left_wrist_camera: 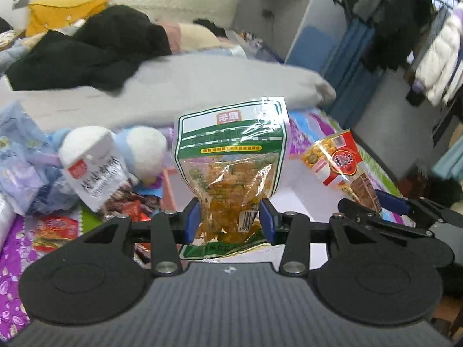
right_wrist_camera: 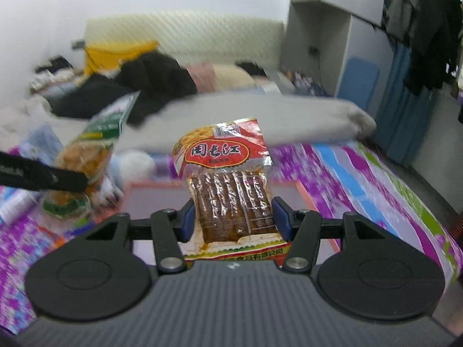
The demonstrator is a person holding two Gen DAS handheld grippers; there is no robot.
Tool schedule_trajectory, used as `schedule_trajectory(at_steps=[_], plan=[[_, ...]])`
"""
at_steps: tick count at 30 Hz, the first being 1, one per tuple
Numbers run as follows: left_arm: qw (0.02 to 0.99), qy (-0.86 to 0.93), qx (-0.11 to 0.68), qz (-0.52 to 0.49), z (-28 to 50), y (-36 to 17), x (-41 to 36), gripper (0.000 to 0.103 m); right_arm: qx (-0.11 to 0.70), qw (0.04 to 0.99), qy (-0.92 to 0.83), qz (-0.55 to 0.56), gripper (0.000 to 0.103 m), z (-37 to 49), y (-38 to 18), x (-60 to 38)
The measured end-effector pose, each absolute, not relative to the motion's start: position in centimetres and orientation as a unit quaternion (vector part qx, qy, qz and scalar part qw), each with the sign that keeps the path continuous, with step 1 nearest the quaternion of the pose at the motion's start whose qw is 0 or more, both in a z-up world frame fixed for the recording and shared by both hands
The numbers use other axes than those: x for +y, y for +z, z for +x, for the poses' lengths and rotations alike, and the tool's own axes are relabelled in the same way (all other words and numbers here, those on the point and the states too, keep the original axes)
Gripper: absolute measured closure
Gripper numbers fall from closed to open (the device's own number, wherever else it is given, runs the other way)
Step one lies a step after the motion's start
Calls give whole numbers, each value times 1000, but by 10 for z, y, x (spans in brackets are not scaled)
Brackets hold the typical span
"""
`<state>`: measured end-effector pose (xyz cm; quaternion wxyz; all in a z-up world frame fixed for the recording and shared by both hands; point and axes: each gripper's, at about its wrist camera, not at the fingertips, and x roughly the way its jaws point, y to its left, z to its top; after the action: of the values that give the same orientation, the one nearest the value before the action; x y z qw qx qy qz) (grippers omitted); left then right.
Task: Organize snacks
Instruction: 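Lift both bags and carry them over the pink box, releasing them inside, then withdraw both open tools from the box back toward the snack pile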
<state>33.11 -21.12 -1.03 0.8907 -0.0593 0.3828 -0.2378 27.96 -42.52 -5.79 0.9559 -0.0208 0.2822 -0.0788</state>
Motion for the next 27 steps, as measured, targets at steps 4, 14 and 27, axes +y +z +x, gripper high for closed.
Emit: schedule_trajectory(at_steps=[4, 14, 27], plan=[[876, -242, 415, -51, 343, -32, -241, 54, 311, 948, -73, -9, 46, 285, -75, -437], [844, -231, 481, -54, 364, -89, -255, 51, 385, 919, -88, 20, 45, 290, -132, -466], [843, -237, 480, -55, 353, -90, -255, 25, 379, 919, -98, 43, 26, 278, -136, -479]])
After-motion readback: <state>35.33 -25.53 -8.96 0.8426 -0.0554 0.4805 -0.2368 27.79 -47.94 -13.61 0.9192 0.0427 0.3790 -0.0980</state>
